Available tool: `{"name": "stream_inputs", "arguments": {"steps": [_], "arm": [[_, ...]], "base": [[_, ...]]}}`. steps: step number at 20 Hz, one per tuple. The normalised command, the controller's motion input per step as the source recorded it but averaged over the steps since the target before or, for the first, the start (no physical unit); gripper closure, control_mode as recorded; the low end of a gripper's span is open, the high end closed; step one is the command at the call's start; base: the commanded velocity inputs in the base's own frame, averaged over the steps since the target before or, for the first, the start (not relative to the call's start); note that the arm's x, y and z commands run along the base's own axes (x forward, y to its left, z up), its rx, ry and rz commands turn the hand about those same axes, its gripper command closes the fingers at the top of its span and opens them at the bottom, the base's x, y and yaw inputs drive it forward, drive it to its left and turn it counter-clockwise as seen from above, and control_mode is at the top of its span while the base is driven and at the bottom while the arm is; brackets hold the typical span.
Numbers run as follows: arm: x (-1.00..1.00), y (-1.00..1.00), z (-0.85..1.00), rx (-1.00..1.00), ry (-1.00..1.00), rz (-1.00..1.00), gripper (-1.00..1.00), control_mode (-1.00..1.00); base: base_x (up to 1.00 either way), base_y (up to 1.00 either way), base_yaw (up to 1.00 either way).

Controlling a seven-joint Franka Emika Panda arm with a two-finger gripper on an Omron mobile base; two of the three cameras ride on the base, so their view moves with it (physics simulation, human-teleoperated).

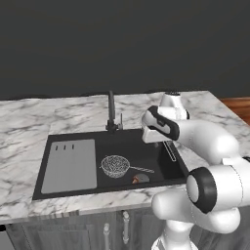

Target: Pick the strainer and strainer and place them in the sink. Then turn on the water.

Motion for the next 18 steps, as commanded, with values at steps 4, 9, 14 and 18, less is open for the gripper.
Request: {"name": "stream_inputs", "arguments": {"steps": [4,9,14,18], "arm": [[0.0,0.0,-0.26,0.0,0.0,0.31,1.0,-1.0],[0.02,0.0,-0.18,0.0,0.03,0.35,1.0,-1.0],[0.04,0.01,-0.22,0.0,0.05,0.35,1.0,-1.0],[0.13,0.01,-0.28,0.0,0.06,0.36,1.0,-1.0]], "base": [[0.0,0.0,0.0],[0.0,0.0,0.0],[0.0,0.0,0.0],[0.0,0.0,0.0]]}}
